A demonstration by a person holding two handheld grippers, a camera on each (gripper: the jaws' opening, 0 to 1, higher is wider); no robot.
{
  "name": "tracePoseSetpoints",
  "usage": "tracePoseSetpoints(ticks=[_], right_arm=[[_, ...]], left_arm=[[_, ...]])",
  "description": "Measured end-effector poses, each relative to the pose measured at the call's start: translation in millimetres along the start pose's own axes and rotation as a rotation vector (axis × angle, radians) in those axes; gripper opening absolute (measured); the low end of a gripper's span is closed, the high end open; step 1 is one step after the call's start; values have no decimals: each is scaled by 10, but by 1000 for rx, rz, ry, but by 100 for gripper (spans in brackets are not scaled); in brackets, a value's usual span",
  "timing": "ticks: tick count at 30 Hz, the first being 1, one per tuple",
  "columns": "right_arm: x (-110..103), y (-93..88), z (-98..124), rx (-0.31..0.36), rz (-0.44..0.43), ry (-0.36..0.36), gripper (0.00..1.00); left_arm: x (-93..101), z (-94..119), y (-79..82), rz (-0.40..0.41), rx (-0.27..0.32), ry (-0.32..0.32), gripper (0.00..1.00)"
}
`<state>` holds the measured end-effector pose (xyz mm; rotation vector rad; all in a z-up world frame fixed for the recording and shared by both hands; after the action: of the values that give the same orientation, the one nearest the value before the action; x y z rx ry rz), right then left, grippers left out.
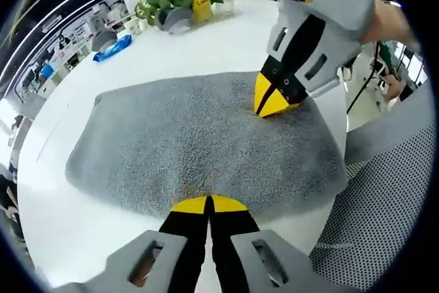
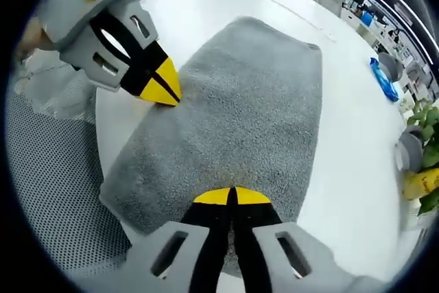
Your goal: Fold the towel on the table until its edges align and the towel forms a compact rectangular stack.
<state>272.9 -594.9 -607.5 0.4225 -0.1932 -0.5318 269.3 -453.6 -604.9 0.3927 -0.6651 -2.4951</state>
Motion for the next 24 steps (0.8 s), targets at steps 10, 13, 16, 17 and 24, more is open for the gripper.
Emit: tracePoseSetpoints(ticks=[10,13,16,17,24], right_arm=[[-171,-31,17,69,-34,39,0],[-214,-28,18,77,-31,43,0],[-238,-24,19,86,-23,42,0],[-245,-24,19,90,-26,44,0],[-333,-43,29,138,-46,60,0]], left_arm=[[-38,34,-52,-24,-54,24,0],[-54,38,-66,-31,-53,31,0],[-60,42,-72,-36,-50,35,0],[-68,42,-76,-40,-49,40,0],[-109,50,-99,-38,-36,62,0]])
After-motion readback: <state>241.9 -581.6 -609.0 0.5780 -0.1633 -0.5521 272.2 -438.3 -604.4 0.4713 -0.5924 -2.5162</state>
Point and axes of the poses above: the point that each gripper's makers call its tool centre point, and the gripper's own axes: z roughly backward along the fingers, x roughly to its right, y roughly out of its top, the point moved 6 cm from there along z, roughly backward along the fingers, and after that the axes turned 1 degree about -z, right-handed, at the moved point
